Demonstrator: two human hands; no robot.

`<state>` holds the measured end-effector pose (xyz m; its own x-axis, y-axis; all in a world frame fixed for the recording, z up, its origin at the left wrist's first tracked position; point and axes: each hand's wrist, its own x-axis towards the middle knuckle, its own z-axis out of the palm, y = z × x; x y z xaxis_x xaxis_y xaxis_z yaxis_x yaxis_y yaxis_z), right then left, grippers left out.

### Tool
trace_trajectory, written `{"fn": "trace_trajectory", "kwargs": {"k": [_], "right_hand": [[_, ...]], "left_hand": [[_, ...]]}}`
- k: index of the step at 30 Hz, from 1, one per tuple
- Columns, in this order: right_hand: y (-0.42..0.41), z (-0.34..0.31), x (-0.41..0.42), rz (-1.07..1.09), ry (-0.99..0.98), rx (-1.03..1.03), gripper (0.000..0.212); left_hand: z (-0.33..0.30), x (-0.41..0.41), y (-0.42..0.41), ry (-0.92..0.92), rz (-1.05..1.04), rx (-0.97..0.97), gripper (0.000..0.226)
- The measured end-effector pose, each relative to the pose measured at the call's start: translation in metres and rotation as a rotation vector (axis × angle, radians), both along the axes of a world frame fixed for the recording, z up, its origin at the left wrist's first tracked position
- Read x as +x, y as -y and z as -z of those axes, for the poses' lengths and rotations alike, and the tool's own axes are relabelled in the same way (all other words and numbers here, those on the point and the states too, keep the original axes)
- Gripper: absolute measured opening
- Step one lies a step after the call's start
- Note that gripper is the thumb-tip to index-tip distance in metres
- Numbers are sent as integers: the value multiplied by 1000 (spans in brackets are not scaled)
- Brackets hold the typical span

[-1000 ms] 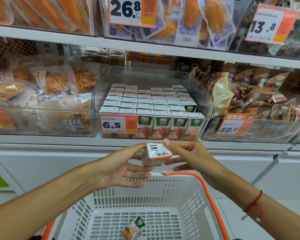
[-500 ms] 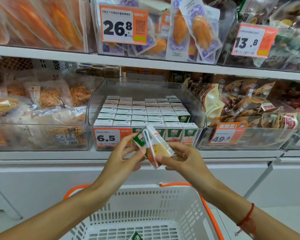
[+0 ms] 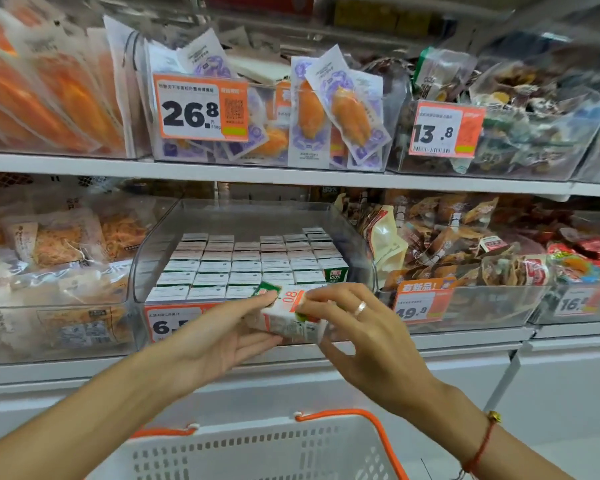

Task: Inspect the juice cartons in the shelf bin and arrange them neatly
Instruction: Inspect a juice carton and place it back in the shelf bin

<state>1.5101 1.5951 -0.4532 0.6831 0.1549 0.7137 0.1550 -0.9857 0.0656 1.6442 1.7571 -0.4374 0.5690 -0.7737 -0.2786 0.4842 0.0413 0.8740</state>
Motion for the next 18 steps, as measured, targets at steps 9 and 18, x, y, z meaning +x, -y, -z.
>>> {"fn": "trace_trajectory", "kwargs": {"k": [9, 18], "right_hand": [[96, 9, 9, 423, 14, 262, 53], [117, 39, 11, 445, -10, -18, 61]], "left_hand": [[-23, 26, 107, 802, -272, 8, 31], [4, 48, 132, 1382, -6, 206, 46]]}}
